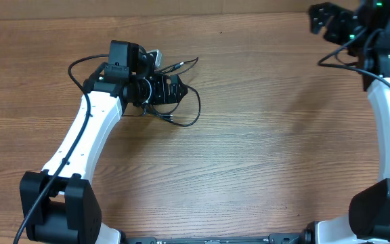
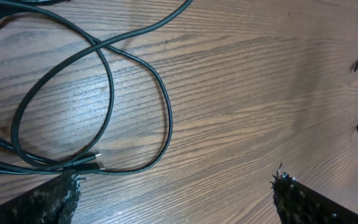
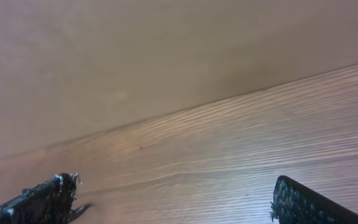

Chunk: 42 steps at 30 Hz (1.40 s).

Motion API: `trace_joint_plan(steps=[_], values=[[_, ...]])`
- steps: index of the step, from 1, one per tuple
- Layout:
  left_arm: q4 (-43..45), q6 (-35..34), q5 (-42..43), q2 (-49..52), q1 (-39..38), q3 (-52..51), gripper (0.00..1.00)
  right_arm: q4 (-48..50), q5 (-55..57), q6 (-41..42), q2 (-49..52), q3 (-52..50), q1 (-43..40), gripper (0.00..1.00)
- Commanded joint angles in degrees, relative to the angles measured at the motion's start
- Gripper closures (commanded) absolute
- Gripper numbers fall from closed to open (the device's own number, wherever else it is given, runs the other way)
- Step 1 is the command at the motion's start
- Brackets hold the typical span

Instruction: Untangle cables

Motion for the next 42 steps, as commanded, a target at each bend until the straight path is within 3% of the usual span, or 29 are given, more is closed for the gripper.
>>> trace_joint_plan(steps=[1,14,18,23,28,32,37,40,42], values=[[0.6,-2.1,0.3,-0.2,0.0,0.4,0.00,-0.4,-0.3,0.4,-0.7,0.5,4.4,0.00],[-2.2,-3.1,-9.1,-3.3,2.0,0.4,0.00,-8.3,-0.5,0.5,7.9,0.5,18.1,0.00],[-2.6,-4.6,-14.6,-5.7,3.5,0.4,0.00,-8.6,-10.4,0.9,10.7,0.2,19.4,0.00],[-4.1,-12.1,-18.7,-6.3,4.7,0.4,0.00,-4.7,-15.5,16.3,16.3,-0.7,22.6,0.00],[-7.6,-12.3,-21.1,-6.3,4.7,0.4,0.01,9.6,-24.5,28.3,23.3,-0.7,28.2,0.00],[-11.0,-12.3,-24.2,-6.6,4.7,0.4,0.00,16.1,-20.4,37.7,27.4,-0.7,31.5,0.09],[-12.0,-12.4,-24.3,-7.0,4.7,0.4,0.00,20.2,-11.4,37.0,29.0,-0.7,34.0,0.29],[-12.1,-12.4,-23.5,-7.0,4.7,0.4,0.00,21.2,-8.9,36.2,29.6,-0.7,34.4,0.48],[-12.0,-12.4,-23.2,-7.0,4.5,0.4,0.00,22.2,-6.7,37.9,31.1,-0.7,34.3,0.48]])
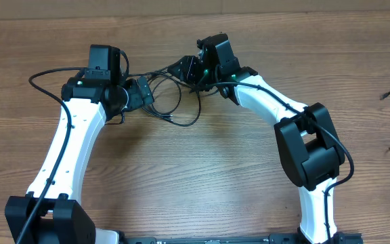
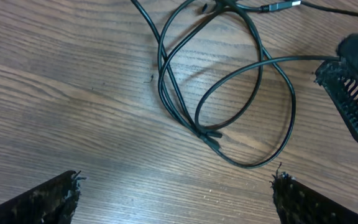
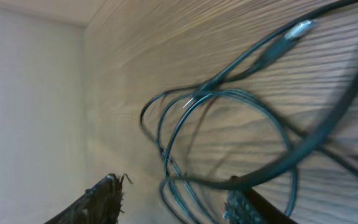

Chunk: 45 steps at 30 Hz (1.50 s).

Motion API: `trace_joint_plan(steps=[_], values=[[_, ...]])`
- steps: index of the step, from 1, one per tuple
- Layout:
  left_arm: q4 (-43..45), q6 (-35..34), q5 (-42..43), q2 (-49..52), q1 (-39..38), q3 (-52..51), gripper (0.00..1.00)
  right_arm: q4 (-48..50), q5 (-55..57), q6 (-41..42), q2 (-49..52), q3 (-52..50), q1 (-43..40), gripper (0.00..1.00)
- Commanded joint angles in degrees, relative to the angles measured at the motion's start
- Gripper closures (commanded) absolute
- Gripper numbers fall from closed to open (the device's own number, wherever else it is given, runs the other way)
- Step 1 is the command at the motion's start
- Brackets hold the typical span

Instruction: Untangle cables

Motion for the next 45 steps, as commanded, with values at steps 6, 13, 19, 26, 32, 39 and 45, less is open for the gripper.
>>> trace_joint_plan(steps=[6,13,19,26,32,39,45], values=[[0.1,-0.8,0.1,-1.5,-0.1,0.4,0.00,8.0,7.0,0.7,5.0,0.0,0.3,0.45],[0.1,-0.7,-0.1,-1.5,-0.1,0.4,0.01,7.8,1.5,-14.2,3.4,0.2,-0.9,0.96],[0.5,-2.0,0.1,-1.1,-0.1,0.4,0.00,-16.9,3.9,-33.1,-13.6,1.0,-6.6,0.96],[0.9,-14.5,0.1,1.3,-0.3,0.3,0.00,-20.0,3.9,-36.7,-37.2,1.5,-11.1,0.96],[0.0,-15.3,0.2,5.1,-0.9,0.3,0.00,-15.9,30.9,-38.1,-46.6,1.5,-18.1,0.96],[0.3,-15.5,0.2,7.5,-1.3,0.3,0.01,-12.5,45.0,-38.4,-41.6,1.5,-31.8,0.96],[0.2,-15.5,1.5,7.7,-1.3,0.3,0.00,-4.1,44.8,-49.7,-26.8,1.5,-37.1,0.96]])
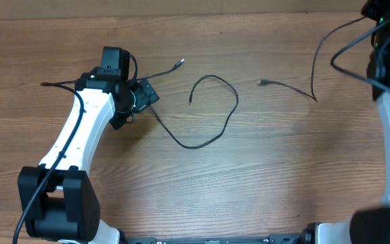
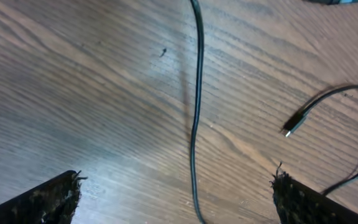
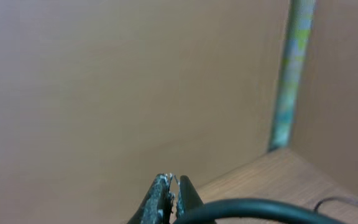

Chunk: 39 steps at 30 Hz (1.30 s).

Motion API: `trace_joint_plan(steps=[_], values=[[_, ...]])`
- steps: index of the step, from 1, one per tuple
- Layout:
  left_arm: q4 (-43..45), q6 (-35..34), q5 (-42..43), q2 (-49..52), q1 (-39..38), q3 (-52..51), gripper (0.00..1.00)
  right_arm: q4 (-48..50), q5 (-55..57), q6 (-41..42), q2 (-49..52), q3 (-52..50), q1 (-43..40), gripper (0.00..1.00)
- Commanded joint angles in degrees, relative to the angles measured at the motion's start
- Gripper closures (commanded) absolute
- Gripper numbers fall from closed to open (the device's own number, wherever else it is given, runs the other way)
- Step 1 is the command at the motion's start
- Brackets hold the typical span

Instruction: Untangle cables

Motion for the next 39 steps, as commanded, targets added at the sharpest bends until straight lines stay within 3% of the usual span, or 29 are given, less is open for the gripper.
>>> trace_joint_plan(steps=[1,7,12,14,17,18,25,30,31,33,34,36,39], values=[[0.2,-0.7,0.7,0.6,-0.4,0.3,0.01,1.5,1.7,-10.4,8.9,-0.2,-1.0,0.96],[0.2,-0.7,0.7,0.6,-0.4,0.3,0.01,-6.1,-3.9,-11.4,22.4,-0.2,-1.5,0.96],[0.4,-0.7,0.0,0.6,-0.4,0.3,0.00,-11.7,-5.2,-9.6,26.6,-0.2,0.2,0.96],[0.5,-0.7,-1.1,0.6,-0.4,0.3,0.00,-13.7,-5.2,-9.7,26.3,-0.2,0.7,0.82],[0.4,-0.6,-2.4,0.6,-0.4,0.3,0.00,-17.5,-5.2,-9.7,25.8,-0.2,1.2,0.28],[0.4,-0.5,-2.6,0.6,-0.4,0.3,0.00,-18.4,-5.5,-9.6,25.6,-0.2,1.3,0.19],[0.5,-0.5,-3.0,0.6,-0.4,0.3,0.00,-27.9,-16.3,2.2,24.8,-0.2,3.1,0.08],[0.5,-0.5,-3.0,0.6,-0.4,0.3,0.00,-31.9,-19.0,15.3,24.8,-1.9,3.1,0.29],[0.5,-0.5,-3.0,0.6,-0.4,0.3,0.00,-32.4,-19.5,16.2,24.9,-1.9,3.1,0.37],[0.5,-0.5,-3.0,0.6,-0.4,0.3,0.00,-32.5,-20.0,17.2,25.4,-1.9,3.1,0.63],[0.5,-0.5,-3.0,0.6,-0.4,0.3,0.00,-32.5,-20.0,18.9,26.2,-1.9,3.1,0.80],[0.5,-0.5,-3.0,0.6,-0.4,0.3,0.00,-33.6,-20.0,22.6,27.6,-1.9,3.2,0.96],[0.5,-0.5,-3.0,0.6,-0.4,0.3,0.00,-34.0,-19.8,24.2,29.6,-1.9,3.2,0.96]])
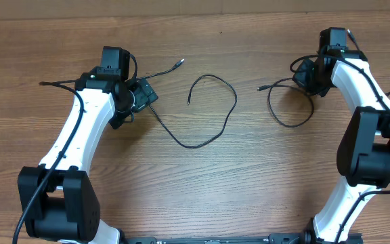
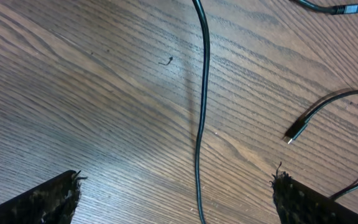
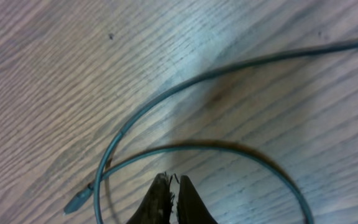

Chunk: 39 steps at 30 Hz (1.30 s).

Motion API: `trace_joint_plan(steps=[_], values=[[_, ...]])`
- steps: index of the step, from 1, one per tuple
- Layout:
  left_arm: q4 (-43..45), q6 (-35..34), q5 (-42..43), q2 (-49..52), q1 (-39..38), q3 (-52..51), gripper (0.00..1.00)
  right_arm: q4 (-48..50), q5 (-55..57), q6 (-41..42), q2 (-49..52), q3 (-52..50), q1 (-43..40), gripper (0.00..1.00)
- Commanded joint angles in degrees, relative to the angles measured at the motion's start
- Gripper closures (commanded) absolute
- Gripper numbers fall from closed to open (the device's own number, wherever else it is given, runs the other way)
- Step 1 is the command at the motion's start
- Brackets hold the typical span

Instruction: Untangle cables

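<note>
Two dark cables lie apart on the wooden table. The left cable [image 1: 202,139] curves from beside my left gripper [image 1: 144,95] round to a plug [image 1: 189,102]. In the left wrist view it [image 2: 199,143] runs between the wide-open fingers [image 2: 48,199], untouched. The right cable [image 1: 288,123] lies in a loop with its plug [image 1: 261,88] pointing left. My right gripper [image 1: 310,78] is low over that loop. In the right wrist view its fingers [image 3: 169,186] are shut just below the cable's arc [image 3: 229,148], with no cable showing between the tips.
A short cable end with a plug [image 1: 181,62] reaches out from the left gripper toward the back; it also shows in the left wrist view [image 2: 347,9]. The back wall's edge [image 1: 249,13] runs behind both arms. Bare wood [image 1: 202,196] fills the front.
My right gripper was raised at the far right corner with the cable hanging from it. It is now down at the table, and that cable lies in a loop. The left arm is unchanged.
At first the cables lay tangled under my open left gripper, the right arm far off at the back right. Then the right gripper was at the tangle. Later one cable was drawn off rightward, held by the right gripper; now it lies looped at the right.
</note>
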Motion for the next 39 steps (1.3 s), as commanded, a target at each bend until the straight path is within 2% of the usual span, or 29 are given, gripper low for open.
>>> trace_joint_plan(steps=[1,4,17,21,24,26,30,34,36,38,39], values=[[0.1,-0.4,-1.0,0.6,-0.4,0.3,0.00,-0.1,0.0,5.2,2.2,-0.3,0.0,0.96],[0.1,-0.4,-1.0,0.6,-0.4,0.3,0.01,0.3,6.9,5.2,3.0,-0.3,0.0,0.96],[0.1,-0.4,-1.0,0.6,-0.4,0.3,0.00,2.5,9.2,5.1,9.1,-0.3,0.0,0.96],[0.1,-0.4,-1.0,0.6,-0.4,0.3,0.00,13.2,17.2,-1.7,13.0,-0.3,-0.6,0.91],[0.1,-0.4,-1.0,0.6,-0.4,0.3,0.00,25.5,18.5,-11.4,14.3,-0.3,-2.5,0.86],[0.1,-0.4,-1.0,0.6,-0.4,0.3,0.00,32.2,22.0,-13.2,14.4,-0.3,-4.9,0.85],[0.1,-0.4,-1.0,0.6,-0.4,0.3,0.00,37.4,23.5,-13.2,14.4,1.2,-9.3,0.83],[0.1,-0.4,-1.0,0.6,-0.4,0.3,0.00,31.6,23.5,-14.5,13.3,8.3,-11.0,0.85],[0.1,-0.4,-1.0,0.6,-0.4,0.3,0.00,25.2,23.5,-14.4,12.0,14.4,-11.0,0.85],[0.1,-0.4,-1.0,0.6,-0.4,0.3,0.01,15.5,21.6,-14.4,9.9,21.9,-9.9,0.71],[0.1,-0.4,-1.0,0.6,-0.4,0.3,0.00,12.0,20.3,-13.8,9.3,24.0,-9.3,0.70]])
